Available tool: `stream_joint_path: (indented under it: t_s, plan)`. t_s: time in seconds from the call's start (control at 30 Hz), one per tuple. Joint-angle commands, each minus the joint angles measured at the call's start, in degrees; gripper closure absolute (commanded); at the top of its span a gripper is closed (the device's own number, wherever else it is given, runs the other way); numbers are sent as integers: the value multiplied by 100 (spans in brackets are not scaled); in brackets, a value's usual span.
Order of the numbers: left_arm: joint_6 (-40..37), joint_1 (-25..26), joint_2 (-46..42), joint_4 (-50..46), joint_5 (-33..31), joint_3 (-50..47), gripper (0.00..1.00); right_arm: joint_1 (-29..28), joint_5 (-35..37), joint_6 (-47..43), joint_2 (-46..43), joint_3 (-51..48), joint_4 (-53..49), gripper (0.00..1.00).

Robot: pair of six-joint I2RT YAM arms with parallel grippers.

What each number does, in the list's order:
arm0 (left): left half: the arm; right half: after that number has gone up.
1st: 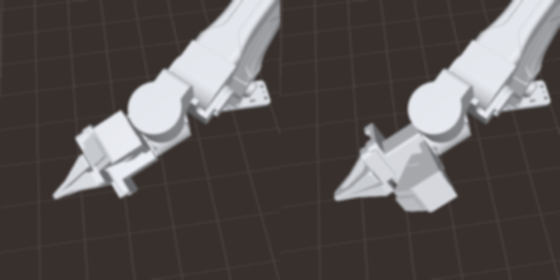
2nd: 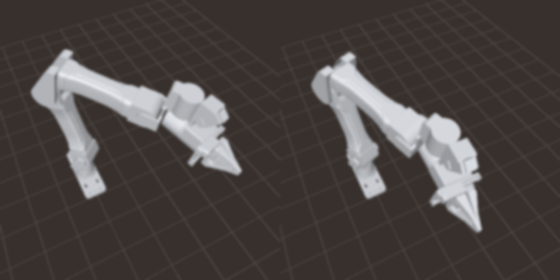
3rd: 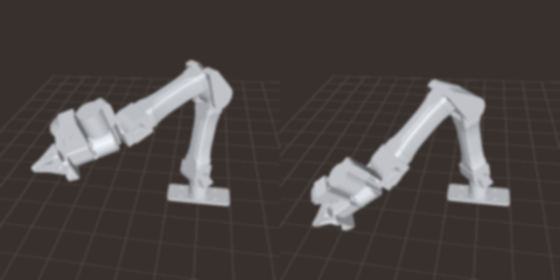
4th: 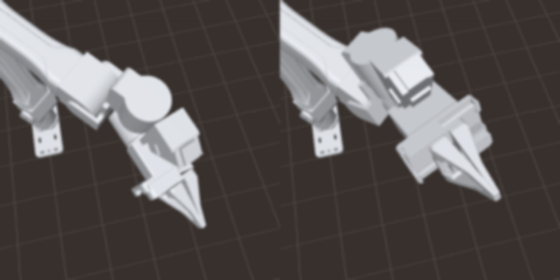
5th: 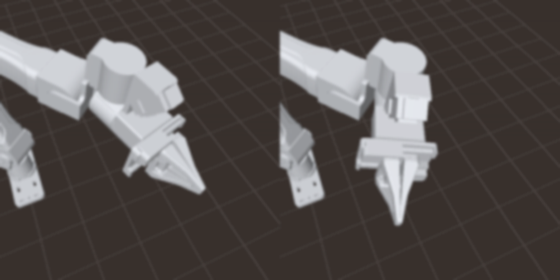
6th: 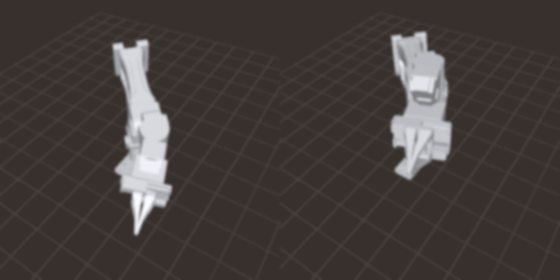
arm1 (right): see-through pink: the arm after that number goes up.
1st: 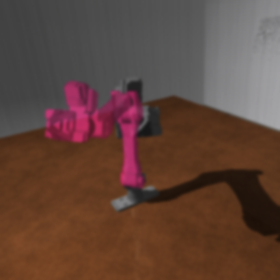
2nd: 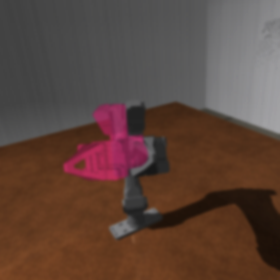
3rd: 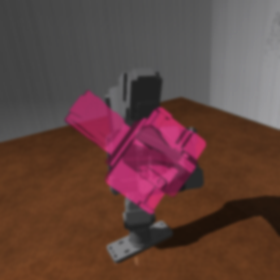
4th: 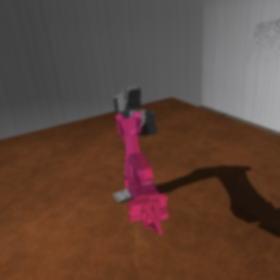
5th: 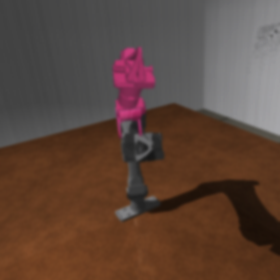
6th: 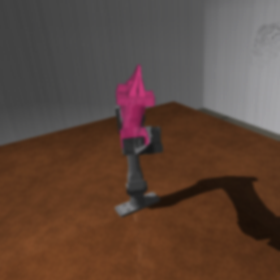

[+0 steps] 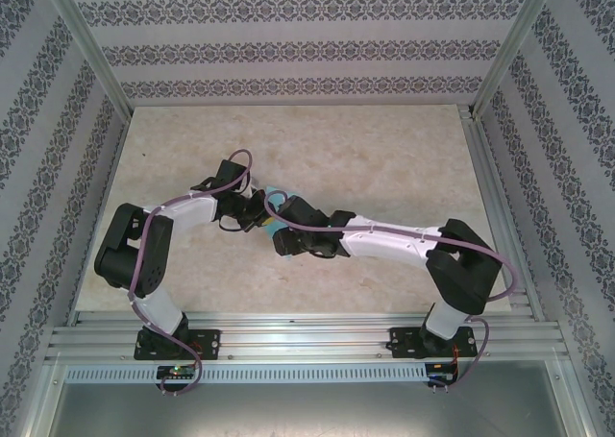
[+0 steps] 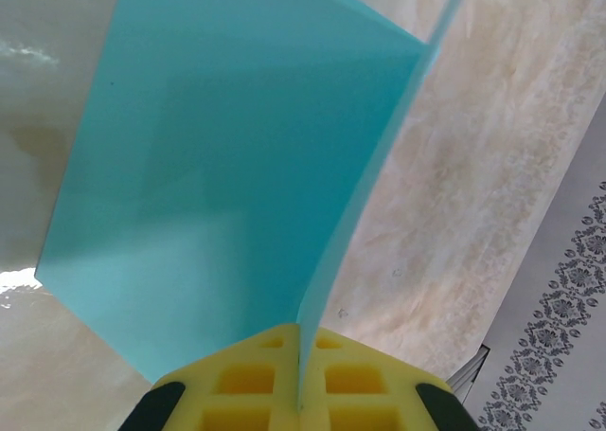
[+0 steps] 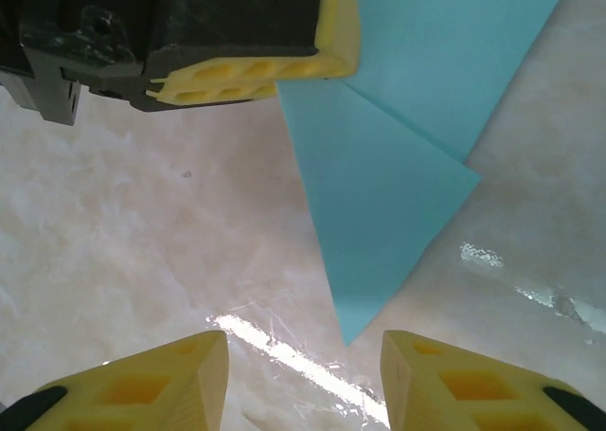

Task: Fold a paper plane with a square sheet of paper (fold left side to right side)
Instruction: Fourth fold the wing at the center of the table.

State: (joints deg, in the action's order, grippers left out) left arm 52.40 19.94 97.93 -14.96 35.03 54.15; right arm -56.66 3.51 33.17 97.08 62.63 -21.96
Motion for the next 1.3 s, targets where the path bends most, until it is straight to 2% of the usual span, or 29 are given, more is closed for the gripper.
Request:
stream_joint_path:
  t_s: [0.0, 0.33, 0.77, 1.03, 1.27]
  plan:
    - [126, 48, 75, 81, -97, 120, 96, -114, 730, 106, 443, 252, 205, 53]
    - [46, 49, 141, -33, -110, 175, 95, -189, 1082, -64, 1173, 751, 11, 53]
    - [-125, 45, 175, -236, -156, 334, 93, -211, 1029, -65, 1542, 874, -122, 65]
    - [-138, 52, 261, -253, -180, 360, 93, -218, 964, -60, 1516, 839, -137, 77]
    - [-160, 52, 313, -270, -199, 386, 92, -231, 861, -65, 1525, 812, -186, 83]
